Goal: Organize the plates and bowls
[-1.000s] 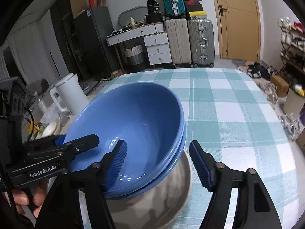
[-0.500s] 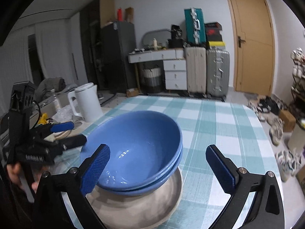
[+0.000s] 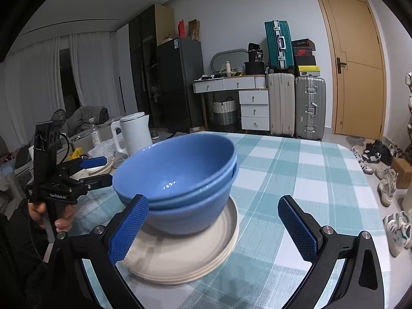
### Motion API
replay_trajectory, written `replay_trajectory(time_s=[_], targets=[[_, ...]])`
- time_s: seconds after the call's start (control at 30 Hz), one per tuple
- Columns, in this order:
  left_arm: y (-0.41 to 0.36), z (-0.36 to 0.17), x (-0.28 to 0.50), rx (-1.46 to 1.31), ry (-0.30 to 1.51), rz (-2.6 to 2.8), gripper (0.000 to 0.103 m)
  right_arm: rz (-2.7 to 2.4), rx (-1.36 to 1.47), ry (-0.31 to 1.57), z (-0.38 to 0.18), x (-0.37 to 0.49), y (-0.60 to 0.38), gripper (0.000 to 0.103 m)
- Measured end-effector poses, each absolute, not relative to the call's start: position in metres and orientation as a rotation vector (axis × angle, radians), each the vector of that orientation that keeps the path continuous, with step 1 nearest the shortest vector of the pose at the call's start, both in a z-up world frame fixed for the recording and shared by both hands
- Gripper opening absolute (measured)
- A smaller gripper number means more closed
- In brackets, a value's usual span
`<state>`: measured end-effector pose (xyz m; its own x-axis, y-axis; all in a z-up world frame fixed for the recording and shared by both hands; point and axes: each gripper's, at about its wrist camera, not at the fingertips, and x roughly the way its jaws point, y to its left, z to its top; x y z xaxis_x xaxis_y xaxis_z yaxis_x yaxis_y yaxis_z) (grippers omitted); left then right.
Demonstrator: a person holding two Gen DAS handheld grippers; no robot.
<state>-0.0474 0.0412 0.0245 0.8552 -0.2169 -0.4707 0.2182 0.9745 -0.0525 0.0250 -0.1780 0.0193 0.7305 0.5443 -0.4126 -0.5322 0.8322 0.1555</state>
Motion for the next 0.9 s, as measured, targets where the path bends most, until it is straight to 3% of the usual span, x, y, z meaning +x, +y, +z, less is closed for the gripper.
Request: replay_trajectory(time_s=[0.9], targets=[[0.048, 0.013, -0.047, -0.033, 0.427, -0.21, 0.102, 0.646, -0.013, 0.391, 0.003, 0.006, -0.173, 0.102]])
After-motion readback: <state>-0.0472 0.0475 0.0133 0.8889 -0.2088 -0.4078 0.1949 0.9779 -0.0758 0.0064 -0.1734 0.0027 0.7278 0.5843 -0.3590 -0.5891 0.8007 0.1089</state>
